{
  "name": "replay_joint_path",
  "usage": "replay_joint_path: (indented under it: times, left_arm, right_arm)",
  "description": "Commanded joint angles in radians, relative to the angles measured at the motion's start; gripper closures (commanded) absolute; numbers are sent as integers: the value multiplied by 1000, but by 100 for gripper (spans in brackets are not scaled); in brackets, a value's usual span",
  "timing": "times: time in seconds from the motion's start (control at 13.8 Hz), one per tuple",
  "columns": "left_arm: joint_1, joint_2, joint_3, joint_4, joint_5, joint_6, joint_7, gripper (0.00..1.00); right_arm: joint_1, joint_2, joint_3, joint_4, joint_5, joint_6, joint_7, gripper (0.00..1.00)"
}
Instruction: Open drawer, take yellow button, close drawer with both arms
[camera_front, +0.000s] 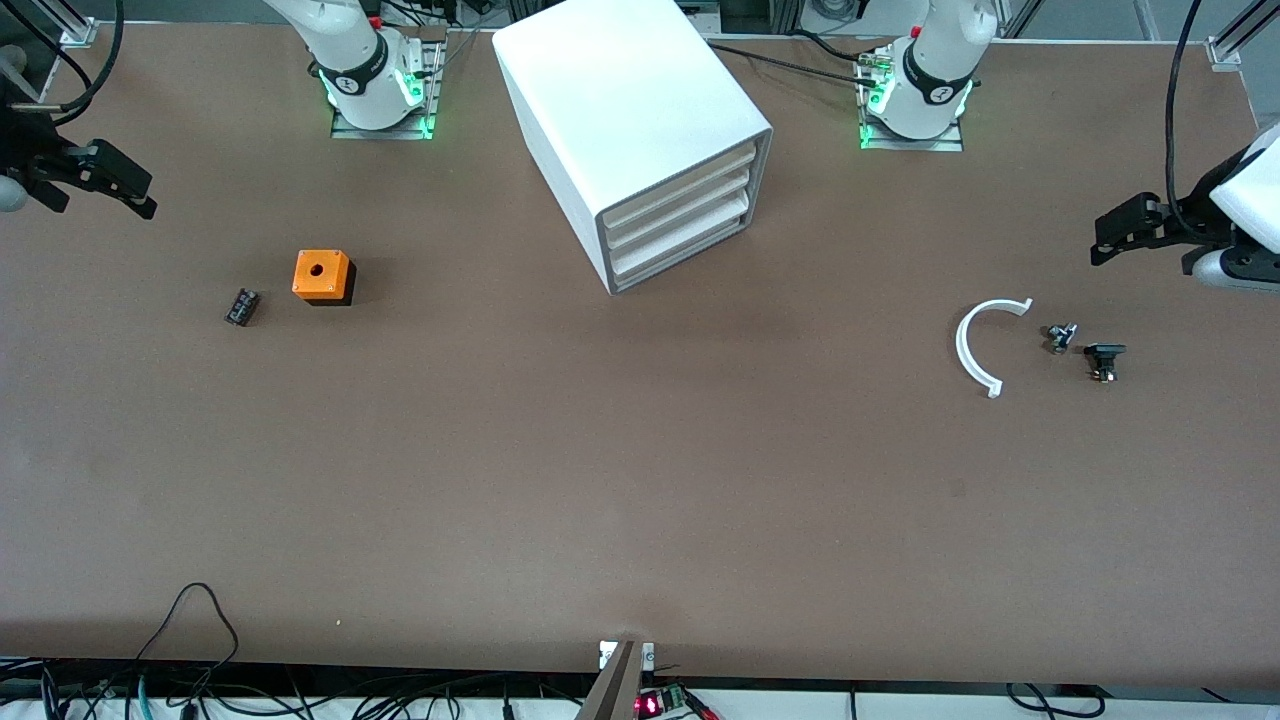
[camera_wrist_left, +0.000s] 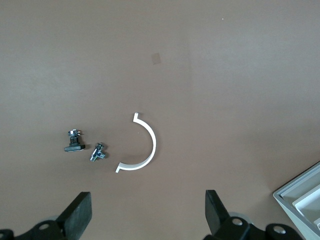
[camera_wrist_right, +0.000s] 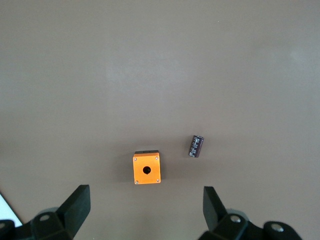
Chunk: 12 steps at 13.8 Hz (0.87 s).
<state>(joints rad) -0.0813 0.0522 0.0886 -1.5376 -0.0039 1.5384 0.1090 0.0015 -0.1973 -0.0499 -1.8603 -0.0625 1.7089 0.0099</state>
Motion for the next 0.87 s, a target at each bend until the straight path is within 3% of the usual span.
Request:
replay_joint_path:
  times: [0.0, 0.8]
  left_arm:
    - [6, -3, -7, 21, -11, -24, 12, 0]
    - [8, 6, -6, 34, -13, -24, 8, 0]
  right_arm:
    - [-3, -11, -1, -4, 18, 1, 2, 0]
    - [-3, -4, -2, 7, 16, -2, -13, 0]
